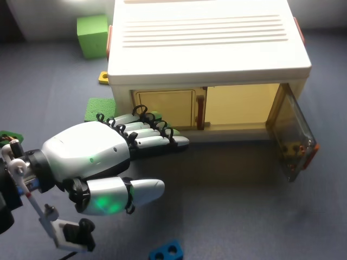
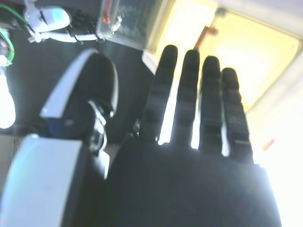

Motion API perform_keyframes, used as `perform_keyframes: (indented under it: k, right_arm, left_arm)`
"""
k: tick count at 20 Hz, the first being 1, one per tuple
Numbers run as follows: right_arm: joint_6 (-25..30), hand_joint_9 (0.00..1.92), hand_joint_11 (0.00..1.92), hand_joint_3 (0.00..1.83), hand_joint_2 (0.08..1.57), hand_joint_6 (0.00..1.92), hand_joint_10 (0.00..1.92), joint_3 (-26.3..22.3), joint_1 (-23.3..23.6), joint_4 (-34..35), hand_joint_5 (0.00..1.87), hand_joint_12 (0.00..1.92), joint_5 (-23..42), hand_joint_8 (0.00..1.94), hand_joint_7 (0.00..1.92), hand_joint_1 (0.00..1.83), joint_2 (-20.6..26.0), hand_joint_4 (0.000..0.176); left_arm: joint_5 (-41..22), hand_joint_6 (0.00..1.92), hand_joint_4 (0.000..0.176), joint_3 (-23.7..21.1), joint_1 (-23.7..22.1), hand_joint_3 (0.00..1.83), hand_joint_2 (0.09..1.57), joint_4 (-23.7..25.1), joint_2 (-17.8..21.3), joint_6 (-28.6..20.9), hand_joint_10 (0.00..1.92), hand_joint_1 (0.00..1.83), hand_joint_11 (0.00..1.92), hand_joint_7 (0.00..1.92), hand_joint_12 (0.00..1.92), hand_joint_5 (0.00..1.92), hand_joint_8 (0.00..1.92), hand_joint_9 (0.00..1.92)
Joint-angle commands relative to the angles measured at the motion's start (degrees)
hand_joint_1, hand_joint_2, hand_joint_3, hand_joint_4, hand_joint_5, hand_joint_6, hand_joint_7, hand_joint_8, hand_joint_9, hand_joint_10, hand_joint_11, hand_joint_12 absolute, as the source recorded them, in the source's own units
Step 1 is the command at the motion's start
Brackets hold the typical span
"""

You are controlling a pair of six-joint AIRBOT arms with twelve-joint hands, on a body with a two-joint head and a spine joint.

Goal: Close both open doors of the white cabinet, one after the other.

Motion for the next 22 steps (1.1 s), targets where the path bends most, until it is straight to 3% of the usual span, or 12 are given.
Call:
perform_keyframes:
  k: [1,2,4,5,8,9,10,15,16,19,22]
  right_arm:
    - [0.49,0.15,0.16,0.0,1.4,0.0,0.0,0.34,-0.01,1.84,0.26,0.0,6.49,0.0,0.24,0.39,-0.23,0.037]
    - [0.49,0.17,0.17,0.01,1.42,0.01,0.01,0.34,-0.07,1.78,0.27,0.01,6.49,0.01,0.25,0.39,-0.28,0.029]
    - [0.49,0.16,0.17,0.01,1.43,0.0,0.0,0.34,-0.07,1.31,0.26,0.0,6.49,0.0,0.26,0.34,-0.35,0.03]
    - [0.49,0.16,0.17,0.0,1.43,0.0,0.0,0.34,-0.07,1.16,0.26,0.01,6.49,0.0,0.26,0.33,-0.37,0.019]
    - [0.49,0.16,0.2,0.0,1.42,0.0,0.0,0.19,-0.07,0.47,0.26,0.01,6.48,0.0,0.26,0.29,-0.41,0.019]
    - [0.49,0.17,0.19,0.0,1.39,0.0,0.0,0.12,-0.07,0.21,0.26,0.01,6.43,0.0,0.25,0.27,-0.42,0.041]
    - [0.49,0.17,0.18,0.0,1.4,0.0,0.0,0.06,-0.07,-0.12,0.26,0.0,6.27,0.0,0.23,0.27,-0.43,0.043]
    - [1.0,0.16,0.19,0.0,1.38,0.0,0.0,-0.21,0.12,-2.83,0.26,0.0,5.9,0.0,0.23,0.29,-0.38,0.015]
    - [1.03,0.14,0.17,0.0,1.39,0.0,0.0,-0.28,0.28,-3.26,0.24,0.0,5.9,0.0,0.21,0.32,-0.37,0.027]
    - [1.07,0.13,0.18,0.0,1.4,0.0,0.0,-0.48,2.09,-5.93,0.21,0.0,5.33,0.0,0.18,0.24,-0.32,0.032]
    - [1.06,0.06,0.14,0.01,1.41,0.0,0.0,-0.3,4.8,-9.15,0.14,0.0,3.26,0.0,0.1,0.15,-0.27,0.042]
  left_arm:
    - [-7.03,0.0,0.0,-0.29,-0.48,0.0,1.53,-0.46,0.76,-0.17,0.0,0.0,0.04,0.21,0.1,0.24,0.0,0.16]
    - [-7.16,0.01,0.0,-0.64,-0.46,0.0,1.52,-0.08,1.16,-0.21,0.0,0.0,0.04,0.22,0.1,0.26,0.01,0.16]
    - [-7.47,0.01,0.0,-1.43,-0.19,0.0,1.52,0.59,2.15,-0.39,0.0,0.02,0.04,0.24,0.11,0.29,0.01,0.18]
    - [-7.65,0.01,0.0,-1.72,-0.01,0.0,1.52,0.74,2.53,-0.45,0.0,0.0,0.05,0.25,0.13,0.32,0.0,0.19]
    - [-8.99,0.0,0.0,-3.17,1.38,0.0,1.52,0.83,4.53,-0.59,0.0,0.04,0.04,0.24,0.15,0.32,0.0,0.2]
    - [-9.43,0.0,0.0,-3.75,1.88,0.0,1.52,0.79,5.27,-0.59,0.01,0.05,0.02,0.22,0.13,0.29,0.01,0.18]
    - [-9.85,0.0,0.0,-4.28,2.4,0.0,1.53,0.7,5.99,-0.58,0.01,0.06,0.04,0.23,0.13,0.29,0.01,0.19]
    - [-13.14,0.0,0.0,-7.05,5.5,0.0,1.51,-1.44,9.41,0.78,0.0,0.05,0.0,0.22,0.24,0.25,0.0,0.19]
    - [-13.73,0.0,0.0,-7.41,5.96,0.0,1.52,-1.93,9.88,1.04,0.01,0.09,0.0,0.25,0.31,0.27,0.0,0.21]
    - [-15.86,0.0,0.0,-8.69,7.96,0.0,1.52,-4.13,11.48,2.41,0.0,0.08,0.0,0.26,0.35,0.25,0.0,0.22]
    - [-17.77,0.0,0.0,-10.09,10.03,0.0,1.5,-7.09,13.41,4.54,0.01,0.18,0.0,0.28,0.38,0.26,0.0,0.24]
